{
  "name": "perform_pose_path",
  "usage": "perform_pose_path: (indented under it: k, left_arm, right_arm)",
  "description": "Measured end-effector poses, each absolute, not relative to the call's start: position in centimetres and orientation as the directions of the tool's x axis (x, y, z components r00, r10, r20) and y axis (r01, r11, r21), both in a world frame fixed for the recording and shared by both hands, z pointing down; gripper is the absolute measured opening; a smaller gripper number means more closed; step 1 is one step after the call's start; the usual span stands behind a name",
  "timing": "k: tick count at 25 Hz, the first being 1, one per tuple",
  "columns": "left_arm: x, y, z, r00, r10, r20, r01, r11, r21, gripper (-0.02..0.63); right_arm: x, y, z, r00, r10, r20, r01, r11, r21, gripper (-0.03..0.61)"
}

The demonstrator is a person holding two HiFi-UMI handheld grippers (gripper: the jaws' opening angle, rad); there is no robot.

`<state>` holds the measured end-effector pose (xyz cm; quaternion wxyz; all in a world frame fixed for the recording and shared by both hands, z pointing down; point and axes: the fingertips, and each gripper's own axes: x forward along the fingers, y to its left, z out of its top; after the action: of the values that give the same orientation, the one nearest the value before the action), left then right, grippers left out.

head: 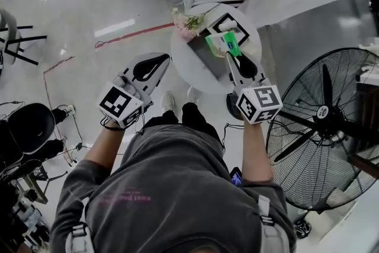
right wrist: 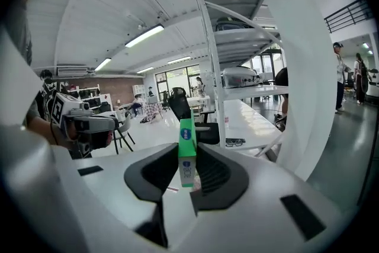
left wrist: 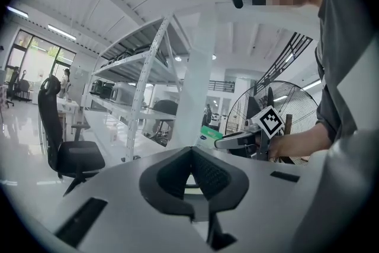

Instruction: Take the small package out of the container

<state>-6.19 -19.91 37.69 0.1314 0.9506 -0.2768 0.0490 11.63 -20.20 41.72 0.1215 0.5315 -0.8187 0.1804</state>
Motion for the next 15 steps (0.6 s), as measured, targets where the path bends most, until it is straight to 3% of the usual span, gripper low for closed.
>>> perform_pose_path:
  k: [15]
  left_arm:
    - [-6.0, -18.3, 35.0, 0.840, -0.531, 0.112, -0.543, -0.820, 0.181, 0.015]
  right_arm:
    - [10.8, -17.1, 36.3, -0.409, -0.860, 0.305, -0.912, 0.397, -0.105, 0.098]
